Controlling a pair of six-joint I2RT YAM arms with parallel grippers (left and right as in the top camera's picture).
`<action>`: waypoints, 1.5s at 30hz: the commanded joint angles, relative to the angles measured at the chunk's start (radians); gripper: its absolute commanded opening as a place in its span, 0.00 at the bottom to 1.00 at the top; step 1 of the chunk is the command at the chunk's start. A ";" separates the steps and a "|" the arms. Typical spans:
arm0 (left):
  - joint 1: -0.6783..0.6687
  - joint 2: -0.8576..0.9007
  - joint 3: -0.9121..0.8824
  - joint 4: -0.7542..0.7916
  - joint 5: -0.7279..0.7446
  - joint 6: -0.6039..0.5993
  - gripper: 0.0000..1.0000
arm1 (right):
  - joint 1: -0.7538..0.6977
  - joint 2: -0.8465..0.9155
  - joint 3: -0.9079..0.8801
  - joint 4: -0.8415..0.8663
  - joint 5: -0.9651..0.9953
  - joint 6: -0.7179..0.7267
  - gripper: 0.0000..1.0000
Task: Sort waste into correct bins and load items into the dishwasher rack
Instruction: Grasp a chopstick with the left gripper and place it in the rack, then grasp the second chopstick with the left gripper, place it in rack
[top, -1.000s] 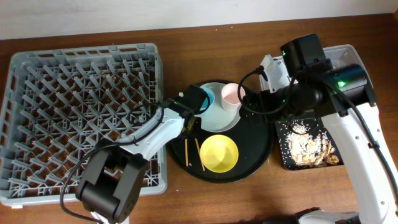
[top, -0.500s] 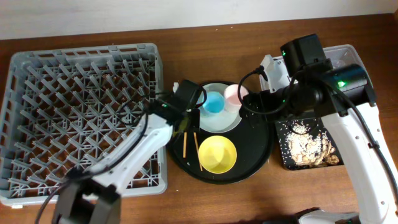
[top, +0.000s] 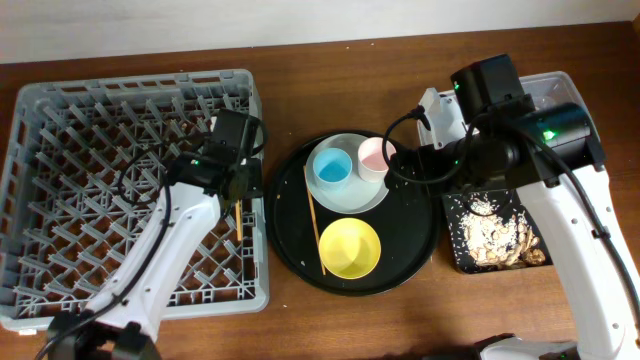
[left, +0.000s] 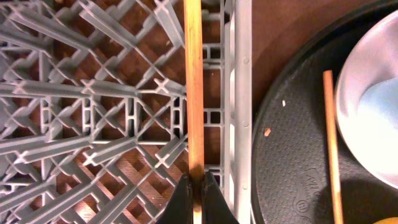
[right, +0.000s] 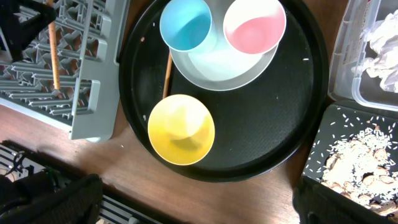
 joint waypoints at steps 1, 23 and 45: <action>0.007 0.081 -0.003 0.019 -0.015 0.024 0.01 | 0.005 -0.003 0.006 0.000 -0.005 -0.010 0.99; -0.243 0.051 -0.060 0.097 0.397 -0.130 0.39 | 0.005 -0.003 0.006 0.000 -0.005 -0.010 0.99; -0.327 0.332 -0.131 0.277 0.087 -0.372 0.10 | 0.005 -0.003 0.006 0.000 -0.005 -0.010 0.99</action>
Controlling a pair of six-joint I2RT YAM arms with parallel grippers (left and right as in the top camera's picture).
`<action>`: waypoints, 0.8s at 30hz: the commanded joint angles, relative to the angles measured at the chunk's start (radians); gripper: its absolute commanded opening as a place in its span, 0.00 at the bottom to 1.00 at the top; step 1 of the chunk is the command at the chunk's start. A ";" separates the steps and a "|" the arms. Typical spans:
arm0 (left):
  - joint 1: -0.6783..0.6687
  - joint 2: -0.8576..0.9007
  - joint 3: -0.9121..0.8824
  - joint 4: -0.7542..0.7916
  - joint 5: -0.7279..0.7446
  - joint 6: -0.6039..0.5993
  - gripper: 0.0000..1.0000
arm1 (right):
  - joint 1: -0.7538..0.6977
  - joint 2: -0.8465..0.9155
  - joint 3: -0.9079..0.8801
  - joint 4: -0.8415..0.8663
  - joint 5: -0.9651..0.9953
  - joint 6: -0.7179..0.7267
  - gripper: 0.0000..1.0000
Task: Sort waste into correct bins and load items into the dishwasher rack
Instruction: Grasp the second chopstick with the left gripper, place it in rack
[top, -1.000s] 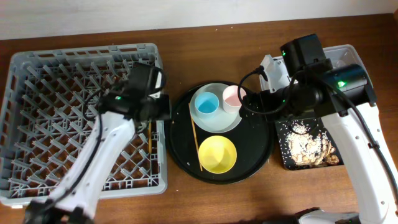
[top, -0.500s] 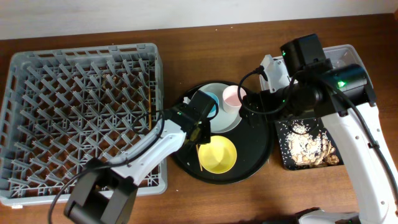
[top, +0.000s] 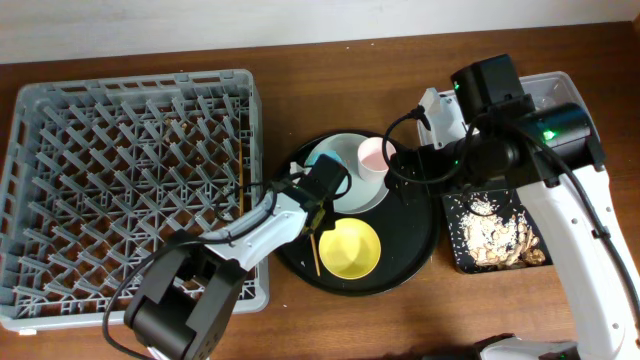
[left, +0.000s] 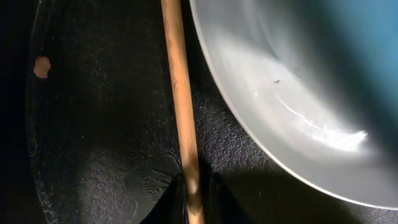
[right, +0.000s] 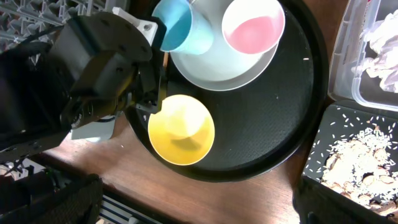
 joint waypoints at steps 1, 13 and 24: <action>-0.007 0.017 -0.023 0.002 -0.002 -0.014 0.07 | 0.005 -0.003 0.006 0.000 -0.005 -0.010 0.99; 0.004 -0.193 0.079 -0.143 -0.059 0.068 0.01 | 0.005 -0.003 0.006 0.000 -0.005 -0.010 0.99; 0.379 -0.391 0.085 -0.237 0.013 0.364 0.01 | 0.005 -0.003 0.006 0.000 -0.005 -0.010 0.99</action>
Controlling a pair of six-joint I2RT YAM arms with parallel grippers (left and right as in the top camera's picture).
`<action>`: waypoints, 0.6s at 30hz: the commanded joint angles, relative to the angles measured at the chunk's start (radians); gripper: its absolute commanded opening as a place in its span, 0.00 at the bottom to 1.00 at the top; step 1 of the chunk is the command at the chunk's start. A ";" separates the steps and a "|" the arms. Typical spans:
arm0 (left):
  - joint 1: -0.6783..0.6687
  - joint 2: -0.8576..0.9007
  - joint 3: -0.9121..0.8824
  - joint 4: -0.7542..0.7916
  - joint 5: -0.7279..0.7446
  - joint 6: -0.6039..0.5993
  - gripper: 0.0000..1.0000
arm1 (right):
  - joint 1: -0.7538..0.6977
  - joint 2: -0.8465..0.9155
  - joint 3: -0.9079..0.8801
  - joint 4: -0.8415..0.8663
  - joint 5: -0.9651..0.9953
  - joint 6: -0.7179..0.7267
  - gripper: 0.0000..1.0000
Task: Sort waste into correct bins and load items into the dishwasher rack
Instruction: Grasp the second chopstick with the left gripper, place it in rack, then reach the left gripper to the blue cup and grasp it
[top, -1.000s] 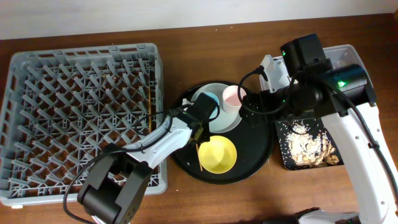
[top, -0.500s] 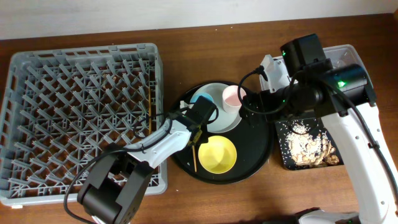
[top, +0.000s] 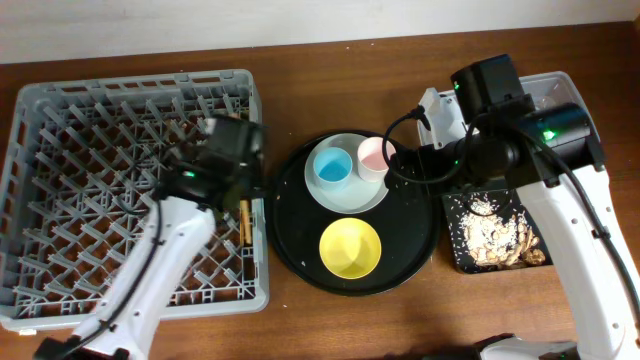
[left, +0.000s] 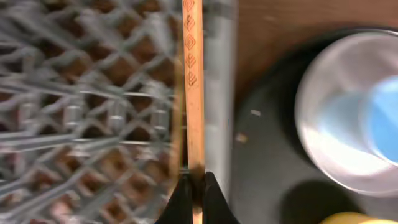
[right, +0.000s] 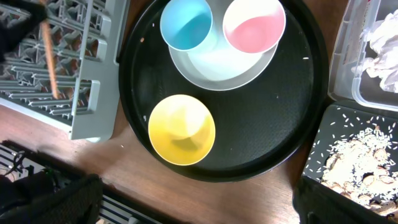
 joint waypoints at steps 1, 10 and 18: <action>0.087 0.019 0.011 0.000 0.071 0.101 0.00 | 0.005 -0.003 0.006 0.000 -0.005 -0.010 0.99; 0.092 0.183 0.011 0.011 0.099 0.138 0.01 | 0.005 -0.003 0.006 0.000 -0.005 -0.010 0.99; 0.092 0.177 0.013 0.017 0.155 0.137 0.38 | 0.005 -0.003 0.006 0.000 -0.005 -0.010 0.99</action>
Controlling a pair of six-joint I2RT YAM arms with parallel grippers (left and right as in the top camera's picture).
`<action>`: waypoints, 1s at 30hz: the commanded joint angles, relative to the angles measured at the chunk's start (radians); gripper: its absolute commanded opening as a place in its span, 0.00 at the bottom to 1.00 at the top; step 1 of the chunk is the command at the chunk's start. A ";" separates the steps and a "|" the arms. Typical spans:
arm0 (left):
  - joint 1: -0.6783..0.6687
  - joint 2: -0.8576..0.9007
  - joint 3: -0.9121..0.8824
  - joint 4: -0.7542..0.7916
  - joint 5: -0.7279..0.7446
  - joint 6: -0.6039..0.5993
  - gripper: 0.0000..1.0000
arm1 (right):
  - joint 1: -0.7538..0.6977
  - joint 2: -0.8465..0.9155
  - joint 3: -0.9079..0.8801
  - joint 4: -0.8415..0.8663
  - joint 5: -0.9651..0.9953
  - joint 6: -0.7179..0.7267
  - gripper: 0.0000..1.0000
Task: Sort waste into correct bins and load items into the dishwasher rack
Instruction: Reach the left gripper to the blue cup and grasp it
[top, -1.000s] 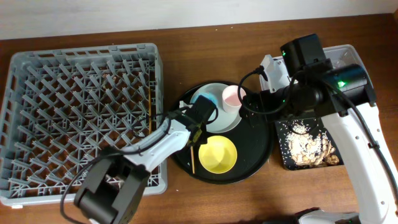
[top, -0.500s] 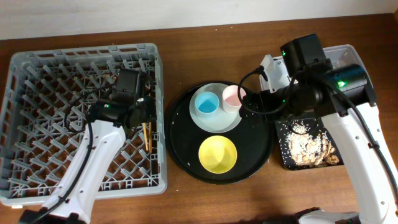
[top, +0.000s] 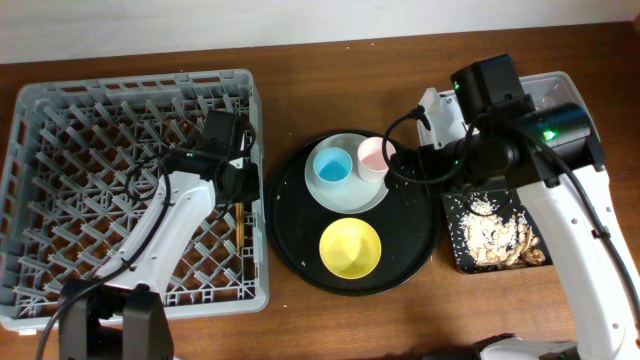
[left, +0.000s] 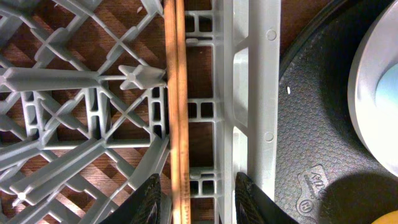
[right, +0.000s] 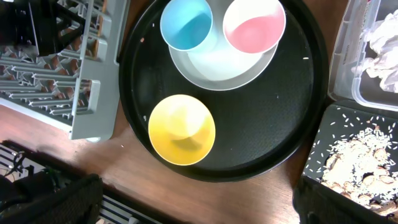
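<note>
Two wooden chopsticks (left: 176, 112) lie side by side in the grey dishwasher rack (top: 60, 140), along its right wall. My left gripper (left: 200, 202) stands open just over them, one finger on each side, holding nothing. On the round black tray (top: 420, 240) sits a white plate (right: 217, 65) bearing a blue cup (right: 185, 23) and a pink cup (right: 254, 25), with a yellow bowl (right: 181, 129) in front. My right gripper (right: 199, 205) hangs wide open high above the tray, nothing in it.
A black bin (top: 495, 235) with rice and food scraps stands right of the tray. Behind it is a clear bin (top: 550, 90) holding crumpled paper. The rack's right wall (left: 249, 93) nearly touches the tray's rim.
My left gripper was shut on a chopstick over the rack's right edge. Now it is open, and that chopstick lies beside the other one in the rack. The right arm has not moved.
My left gripper first held one chopstick at the rack's right edge while another lay on the tray. Then it was on the tray, around the second chopstick. Then that chopstick was over the rack, and now both lie there, released.
</note>
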 joint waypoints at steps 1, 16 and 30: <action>0.000 -0.007 0.019 0.002 0.038 0.008 0.38 | 0.005 -0.003 0.006 0.000 -0.005 -0.010 0.99; -0.084 -0.253 0.249 -0.234 0.295 0.009 0.27 | 0.005 -0.003 0.006 0.000 -0.005 -0.010 0.99; -0.311 -0.044 0.390 -0.184 0.136 0.009 0.28 | 0.005 -0.003 0.006 0.000 -0.005 -0.010 0.99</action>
